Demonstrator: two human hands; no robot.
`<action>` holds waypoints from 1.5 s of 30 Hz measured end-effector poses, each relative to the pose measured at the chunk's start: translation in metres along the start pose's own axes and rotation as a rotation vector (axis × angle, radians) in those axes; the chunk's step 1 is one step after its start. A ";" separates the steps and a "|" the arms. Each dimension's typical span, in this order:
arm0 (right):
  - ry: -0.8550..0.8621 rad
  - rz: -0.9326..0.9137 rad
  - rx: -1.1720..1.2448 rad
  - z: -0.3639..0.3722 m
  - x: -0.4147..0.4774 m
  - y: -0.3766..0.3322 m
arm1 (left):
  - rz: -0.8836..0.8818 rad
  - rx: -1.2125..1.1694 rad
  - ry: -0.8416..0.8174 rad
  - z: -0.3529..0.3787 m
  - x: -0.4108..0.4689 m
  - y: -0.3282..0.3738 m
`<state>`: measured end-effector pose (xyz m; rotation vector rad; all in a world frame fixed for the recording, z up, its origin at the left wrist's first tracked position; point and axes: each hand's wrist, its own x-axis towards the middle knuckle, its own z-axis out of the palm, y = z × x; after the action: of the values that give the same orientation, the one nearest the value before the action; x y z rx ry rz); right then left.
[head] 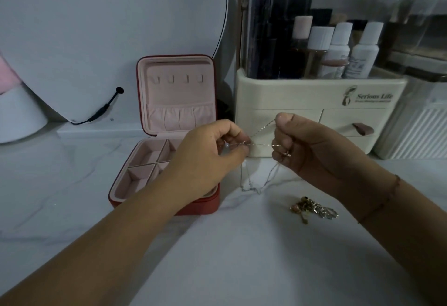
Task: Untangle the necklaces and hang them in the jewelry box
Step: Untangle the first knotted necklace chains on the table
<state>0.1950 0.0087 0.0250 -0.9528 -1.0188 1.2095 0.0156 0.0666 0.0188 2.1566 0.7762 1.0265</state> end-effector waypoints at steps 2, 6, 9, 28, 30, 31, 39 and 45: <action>0.039 0.004 -0.040 -0.001 -0.001 -0.002 | -0.043 -0.070 -0.010 -0.001 0.001 0.001; 0.065 0.033 -0.121 -0.004 -0.002 -0.004 | -0.143 -0.195 -0.002 -0.005 0.001 0.005; 0.022 0.070 -0.077 -0.004 -0.003 -0.005 | -0.258 -0.394 0.040 -0.011 0.004 0.005; 0.323 -0.072 0.081 -0.019 -0.006 -0.033 | -0.426 -0.654 0.134 -0.029 0.016 -0.013; 0.293 -0.085 -0.103 -0.017 -0.006 -0.030 | -0.403 -0.672 0.115 -0.028 0.015 -0.011; 0.251 -0.089 -0.202 -0.015 -0.007 -0.029 | -0.386 -0.681 0.097 -0.027 0.015 -0.009; 0.052 -0.249 -0.868 0.013 -0.014 -0.006 | -0.318 -0.704 -0.085 -0.015 0.007 0.004; 0.071 -0.415 -0.887 0.019 -0.016 -0.001 | -0.267 -0.649 -0.184 -0.006 0.004 0.003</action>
<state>0.1759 -0.0065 0.0298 -1.3446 -1.6426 0.3396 0.0135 0.0692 0.0263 1.5170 0.5280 0.7859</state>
